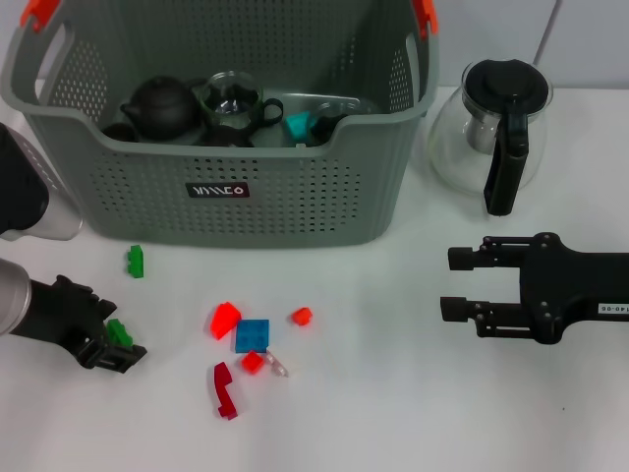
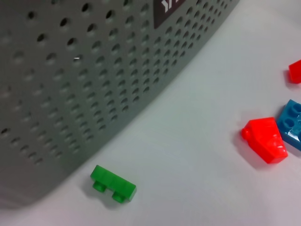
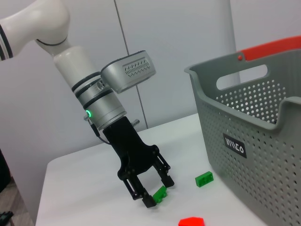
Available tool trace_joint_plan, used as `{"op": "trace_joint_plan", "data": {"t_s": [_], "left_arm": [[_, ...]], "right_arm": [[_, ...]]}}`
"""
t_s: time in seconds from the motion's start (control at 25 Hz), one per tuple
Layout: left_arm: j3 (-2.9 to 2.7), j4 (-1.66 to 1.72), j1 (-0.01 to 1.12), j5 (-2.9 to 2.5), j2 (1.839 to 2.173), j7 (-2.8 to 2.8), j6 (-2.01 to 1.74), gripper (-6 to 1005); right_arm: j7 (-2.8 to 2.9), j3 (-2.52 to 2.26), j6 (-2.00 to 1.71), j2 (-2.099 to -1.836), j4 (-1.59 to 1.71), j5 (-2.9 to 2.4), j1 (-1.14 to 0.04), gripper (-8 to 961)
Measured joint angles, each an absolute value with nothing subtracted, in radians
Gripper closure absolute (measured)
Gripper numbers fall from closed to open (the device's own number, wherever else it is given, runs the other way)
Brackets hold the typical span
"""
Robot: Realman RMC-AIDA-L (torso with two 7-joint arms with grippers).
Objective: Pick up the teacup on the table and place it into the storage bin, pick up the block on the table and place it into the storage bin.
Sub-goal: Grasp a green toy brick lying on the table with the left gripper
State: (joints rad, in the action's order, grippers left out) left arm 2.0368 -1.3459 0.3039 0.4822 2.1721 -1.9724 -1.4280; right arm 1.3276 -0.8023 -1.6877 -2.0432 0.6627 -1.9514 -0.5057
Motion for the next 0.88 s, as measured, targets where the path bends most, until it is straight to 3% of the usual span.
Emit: {"op": "trace_joint_plan", "data": {"t_s": [0.16,0.56,0.88], "left_arm": [[2.034,-1.345,0.307,0.473,2.171,-1.982,-1.428,242],[2.034,-1.353,0.313,0.460,2.170,-2.029,-1.429,599],[2.126,-1.453,0.347,0.576,2.165,-2.022,-1.633,591]], "right_arm": [[1.328,-0.802,-1.690,-2.042,0.663,-1.951,-0.505,265],[1.326,-0.802,-1.691,-2.041,0.663,-1.950,-0.505,265],[1.326,-0.802,-1.692,-2.039,0.663,-1.949,-0.505,265]]}}
